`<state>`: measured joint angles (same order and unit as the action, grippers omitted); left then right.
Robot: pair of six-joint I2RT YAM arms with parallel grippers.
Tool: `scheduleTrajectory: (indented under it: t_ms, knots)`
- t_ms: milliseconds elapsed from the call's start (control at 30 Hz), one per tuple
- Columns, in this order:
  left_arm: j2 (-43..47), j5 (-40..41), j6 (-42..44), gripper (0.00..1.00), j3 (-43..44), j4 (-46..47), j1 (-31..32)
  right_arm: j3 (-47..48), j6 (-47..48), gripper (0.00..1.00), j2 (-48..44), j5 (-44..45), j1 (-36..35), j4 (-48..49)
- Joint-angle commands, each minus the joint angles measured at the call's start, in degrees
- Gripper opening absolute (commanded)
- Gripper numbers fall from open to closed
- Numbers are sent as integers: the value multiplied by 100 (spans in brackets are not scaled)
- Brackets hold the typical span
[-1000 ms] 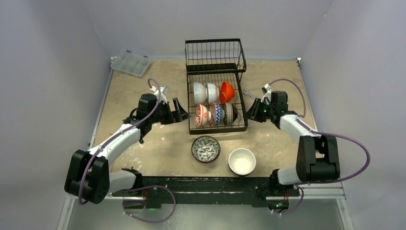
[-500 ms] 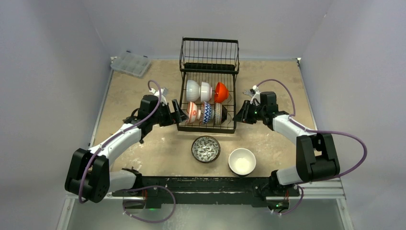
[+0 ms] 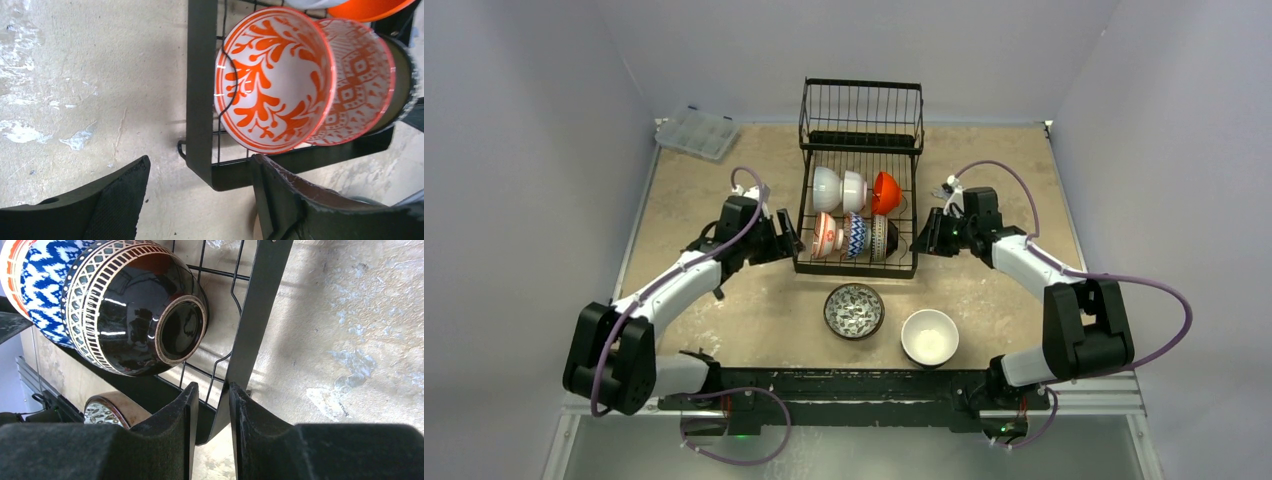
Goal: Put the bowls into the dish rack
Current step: Adjust the dish rack at the center of the board.
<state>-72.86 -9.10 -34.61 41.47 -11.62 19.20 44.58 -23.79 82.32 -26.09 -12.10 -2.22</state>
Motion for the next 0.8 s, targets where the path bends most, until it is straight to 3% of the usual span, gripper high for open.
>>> scheduleTrajectory:
  t_ms: [0,200,600,767]
  knots:
    - [-359,-76,144,69,185,148,13,306,220,33,-244,151,-57,-219]
    - [-749,-280,63,55,159,441,6,298,284,33,-304,240,-65,-304]
    - [-829,-813,-315,11,-226,854,29,503,342,27,-190,201,-74,-330]
    - [-743,-953,-688,2,-483,1074,183,704,299,23,-45,116,-87,-294]
